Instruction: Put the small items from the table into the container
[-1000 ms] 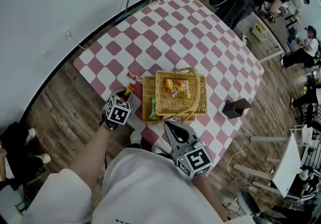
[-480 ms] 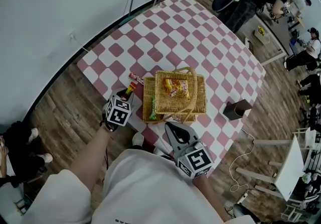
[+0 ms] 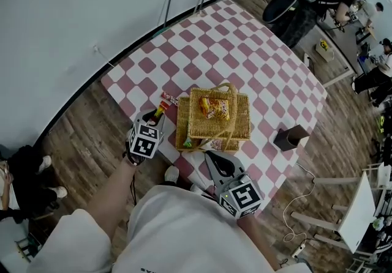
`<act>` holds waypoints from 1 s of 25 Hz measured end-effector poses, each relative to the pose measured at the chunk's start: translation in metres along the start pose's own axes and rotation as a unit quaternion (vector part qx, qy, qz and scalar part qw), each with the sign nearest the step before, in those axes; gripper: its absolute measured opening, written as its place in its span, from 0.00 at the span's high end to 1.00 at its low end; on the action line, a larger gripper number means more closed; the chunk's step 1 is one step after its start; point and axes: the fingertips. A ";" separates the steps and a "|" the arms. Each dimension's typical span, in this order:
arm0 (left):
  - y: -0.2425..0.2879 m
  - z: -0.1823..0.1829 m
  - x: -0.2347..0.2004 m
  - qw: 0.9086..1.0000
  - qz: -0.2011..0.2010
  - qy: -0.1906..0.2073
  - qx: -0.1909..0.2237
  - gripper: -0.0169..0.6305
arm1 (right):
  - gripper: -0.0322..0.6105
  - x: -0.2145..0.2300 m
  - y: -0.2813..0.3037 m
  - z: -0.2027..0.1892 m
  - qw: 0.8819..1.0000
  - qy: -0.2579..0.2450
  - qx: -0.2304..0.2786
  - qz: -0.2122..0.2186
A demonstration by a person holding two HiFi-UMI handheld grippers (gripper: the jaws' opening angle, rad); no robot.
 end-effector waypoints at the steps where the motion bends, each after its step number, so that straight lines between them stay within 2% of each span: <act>1: -0.003 0.001 0.001 1.000 0.002 -0.001 0.001 0.81 | 0.93 0.000 -0.003 0.001 1.000 0.000 0.001 0.000; 12: -0.032 0.020 0.008 1.000 0.018 0.002 0.020 0.81 | 0.93 0.008 -0.026 0.003 1.000 0.001 0.018 -0.002; 19: -0.055 0.050 0.019 0.998 0.017 0.003 0.058 0.81 | 0.93 0.013 -0.038 0.006 1.000 -0.001 0.025 -0.004; 25: -0.075 0.076 0.033 0.996 0.015 0.021 0.085 0.81 | 0.93 0.018 -0.049 0.006 1.000 -0.001 0.031 -0.007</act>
Point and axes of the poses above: the fingertips, and each gripper's own axes: y forward along the fingers, x to its right, z out of its top
